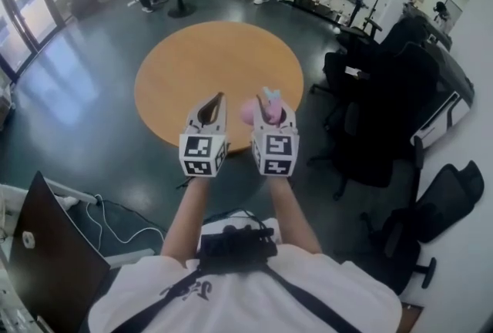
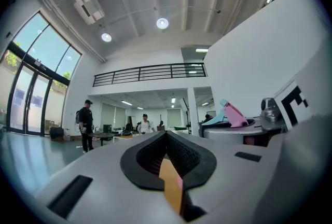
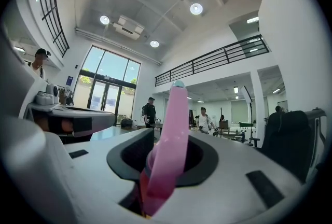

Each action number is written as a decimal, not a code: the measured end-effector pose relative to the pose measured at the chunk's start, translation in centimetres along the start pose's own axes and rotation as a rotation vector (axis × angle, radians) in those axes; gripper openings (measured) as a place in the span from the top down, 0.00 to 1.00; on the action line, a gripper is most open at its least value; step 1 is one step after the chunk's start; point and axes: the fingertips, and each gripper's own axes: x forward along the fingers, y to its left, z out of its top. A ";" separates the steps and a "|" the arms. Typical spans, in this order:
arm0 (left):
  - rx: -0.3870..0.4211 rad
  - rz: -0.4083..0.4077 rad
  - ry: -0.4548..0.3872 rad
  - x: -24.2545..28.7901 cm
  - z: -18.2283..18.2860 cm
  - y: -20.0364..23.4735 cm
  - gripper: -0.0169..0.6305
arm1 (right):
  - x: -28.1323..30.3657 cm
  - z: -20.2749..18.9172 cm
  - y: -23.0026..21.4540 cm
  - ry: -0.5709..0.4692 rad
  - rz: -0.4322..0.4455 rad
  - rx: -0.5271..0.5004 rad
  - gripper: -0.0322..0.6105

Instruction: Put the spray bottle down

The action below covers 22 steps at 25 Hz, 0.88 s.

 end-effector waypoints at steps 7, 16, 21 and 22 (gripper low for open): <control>-0.002 0.024 0.046 1.1 -1.9 0.1 0.95 | 1.5 -1.7 -0.4 0.027 0.029 0.020 0.75; -0.025 0.022 0.107 3.9 -5.3 1.9 0.95 | 5.1 -5.2 0.7 0.095 0.066 0.022 0.75; -0.049 0.012 0.117 6.7 -6.5 3.6 0.95 | 8.7 -6.4 0.1 0.120 0.056 0.016 0.74; -0.055 0.012 0.127 7.1 -7.0 4.1 0.95 | 9.4 -6.7 0.2 0.128 0.058 0.013 0.74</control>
